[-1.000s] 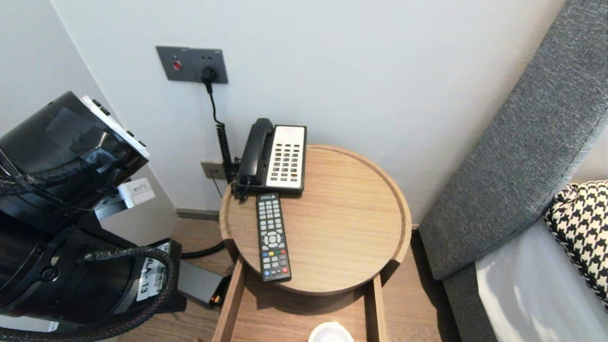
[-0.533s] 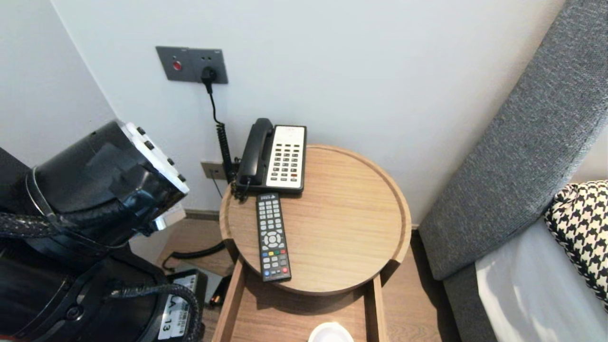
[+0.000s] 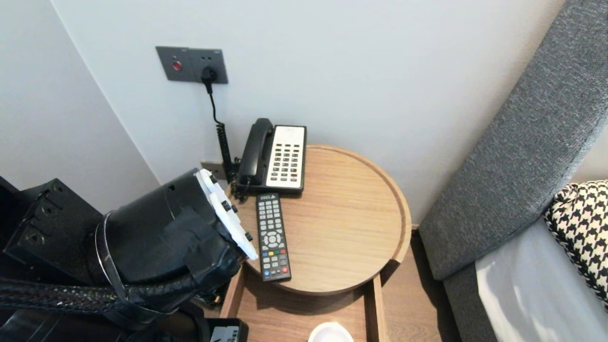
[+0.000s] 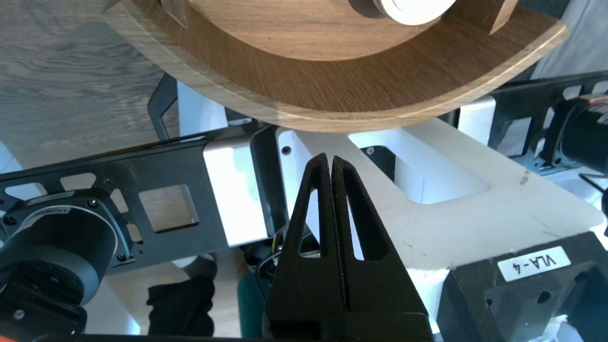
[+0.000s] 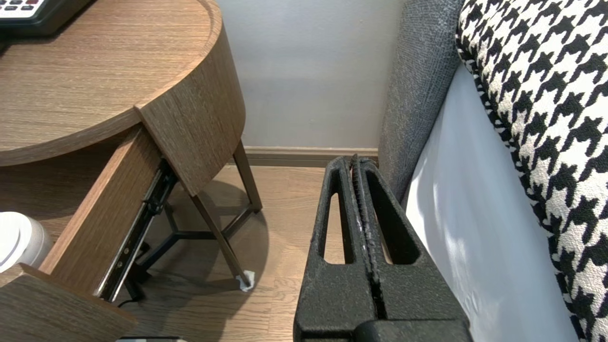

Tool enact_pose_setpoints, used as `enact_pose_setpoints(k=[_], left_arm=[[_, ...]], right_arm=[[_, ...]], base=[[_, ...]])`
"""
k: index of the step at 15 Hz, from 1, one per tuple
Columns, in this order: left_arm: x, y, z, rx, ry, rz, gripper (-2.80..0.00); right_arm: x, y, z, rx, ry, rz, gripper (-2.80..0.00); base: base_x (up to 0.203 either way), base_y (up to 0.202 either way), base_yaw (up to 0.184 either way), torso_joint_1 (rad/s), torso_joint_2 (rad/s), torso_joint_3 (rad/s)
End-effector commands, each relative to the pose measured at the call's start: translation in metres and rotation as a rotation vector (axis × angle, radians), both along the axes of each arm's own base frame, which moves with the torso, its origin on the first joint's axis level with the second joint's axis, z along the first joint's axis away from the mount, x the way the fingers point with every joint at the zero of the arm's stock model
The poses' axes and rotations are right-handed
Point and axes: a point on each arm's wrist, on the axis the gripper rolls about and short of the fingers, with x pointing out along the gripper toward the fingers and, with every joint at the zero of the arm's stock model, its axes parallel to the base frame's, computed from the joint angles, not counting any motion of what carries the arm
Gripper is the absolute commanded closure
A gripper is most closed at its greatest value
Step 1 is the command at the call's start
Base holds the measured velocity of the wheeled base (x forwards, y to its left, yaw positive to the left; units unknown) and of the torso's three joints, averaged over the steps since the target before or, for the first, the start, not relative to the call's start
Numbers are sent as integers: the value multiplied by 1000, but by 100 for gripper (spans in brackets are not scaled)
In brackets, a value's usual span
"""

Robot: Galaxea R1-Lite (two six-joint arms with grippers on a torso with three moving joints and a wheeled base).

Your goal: Take the remote control out of the drawer one by one and place them on the table

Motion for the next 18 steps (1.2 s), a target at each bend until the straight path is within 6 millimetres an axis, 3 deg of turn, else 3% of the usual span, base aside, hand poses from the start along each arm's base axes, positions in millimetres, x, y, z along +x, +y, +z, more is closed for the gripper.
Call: enact_pose_setpoints(k=[1, 4, 10, 14, 15, 18], left_arm=[[-1, -1, -1, 7, 5, -6, 0], [-1, -14, -10, 38, 17, -39, 0], [5, -73, -29, 78, 71, -98, 0], [15, -102, -41, 90, 73, -93, 0], [18, -108, -44, 96, 73, -77, -280], [26, -114, -55, 120, 74, -45, -280]], right_arm=[[2, 0, -7, 0, 25, 0, 0], [2, 0, -7, 0, 25, 0, 0], [2, 0, -7, 0, 25, 0, 0], [2, 0, -7, 0, 25, 0, 0], [2, 0, -7, 0, 25, 0, 0], [2, 0, -7, 0, 25, 0, 0]], base=[[0, 0, 0, 0, 0, 0], [0, 0, 0, 0, 0, 0], [0, 0, 0, 0, 0, 0], [0, 0, 0, 0, 0, 0], [0, 0, 0, 0, 0, 0], [0, 0, 0, 0, 0, 0]])
